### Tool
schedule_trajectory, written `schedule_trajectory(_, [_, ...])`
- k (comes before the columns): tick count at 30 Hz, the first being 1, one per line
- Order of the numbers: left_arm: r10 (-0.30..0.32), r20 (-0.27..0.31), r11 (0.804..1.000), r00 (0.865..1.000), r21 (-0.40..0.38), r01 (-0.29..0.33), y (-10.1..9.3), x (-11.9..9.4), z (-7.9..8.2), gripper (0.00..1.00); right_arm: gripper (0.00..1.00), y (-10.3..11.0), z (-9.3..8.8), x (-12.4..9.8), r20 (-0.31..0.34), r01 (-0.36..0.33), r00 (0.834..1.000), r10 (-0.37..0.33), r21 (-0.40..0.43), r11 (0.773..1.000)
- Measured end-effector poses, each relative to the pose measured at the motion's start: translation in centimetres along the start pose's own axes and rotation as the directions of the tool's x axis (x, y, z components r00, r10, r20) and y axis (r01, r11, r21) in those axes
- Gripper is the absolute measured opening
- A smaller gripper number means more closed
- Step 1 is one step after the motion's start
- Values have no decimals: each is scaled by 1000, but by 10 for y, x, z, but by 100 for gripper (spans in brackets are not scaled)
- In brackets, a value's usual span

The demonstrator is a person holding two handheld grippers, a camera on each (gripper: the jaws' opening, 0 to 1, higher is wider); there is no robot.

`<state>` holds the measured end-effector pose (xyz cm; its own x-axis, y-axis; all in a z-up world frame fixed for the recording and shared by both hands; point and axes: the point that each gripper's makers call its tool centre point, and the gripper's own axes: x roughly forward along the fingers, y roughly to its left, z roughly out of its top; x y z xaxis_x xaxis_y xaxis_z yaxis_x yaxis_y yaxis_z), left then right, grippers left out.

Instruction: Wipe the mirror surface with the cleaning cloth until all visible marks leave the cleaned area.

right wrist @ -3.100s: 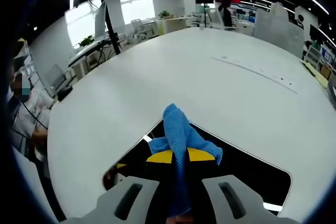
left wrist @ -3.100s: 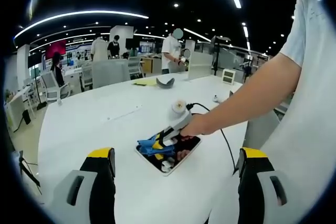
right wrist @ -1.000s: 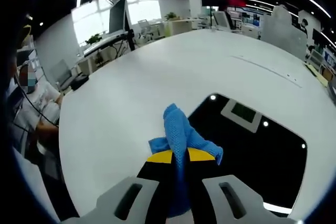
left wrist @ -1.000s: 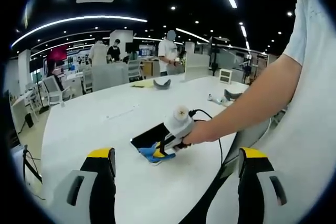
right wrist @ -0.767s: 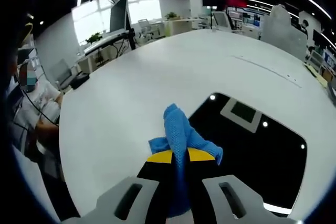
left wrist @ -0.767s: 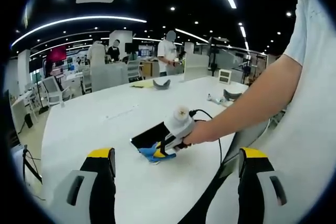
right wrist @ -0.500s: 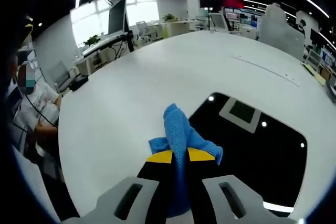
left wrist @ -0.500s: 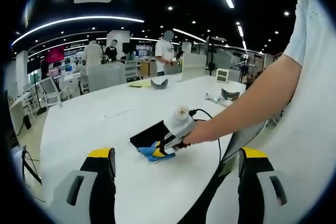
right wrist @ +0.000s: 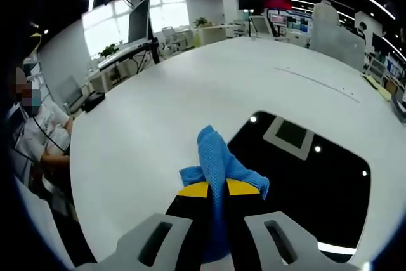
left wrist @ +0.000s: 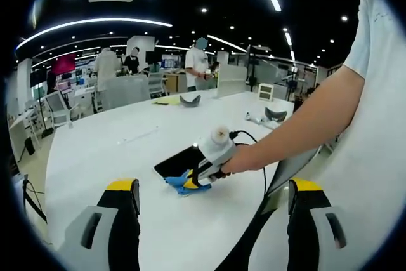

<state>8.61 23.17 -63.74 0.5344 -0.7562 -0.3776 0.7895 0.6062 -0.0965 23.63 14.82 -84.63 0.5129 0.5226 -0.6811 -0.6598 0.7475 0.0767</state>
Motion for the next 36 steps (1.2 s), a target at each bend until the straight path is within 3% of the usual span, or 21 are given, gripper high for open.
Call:
schedule_trajectory(16, [-17, 30, 999, 999, -42, 18, 6, 6, -7, 98, 3, 2, -1, 0, -4, 9, 1000, -9, 0, 1000])
schedule_trajectory(26, [7, 15, 1000, 1000, -17, -6, 8, 13, -8, 99, 3, 4, -1, -1, -9, 6, 1000, -7, -49, 999])
schedule_trajectory(36, [23, 14, 999, 1000, -32, -23, 6, 24, 4, 99, 3, 2, 0, -3, 16, -81, 997, 81, -13, 997])
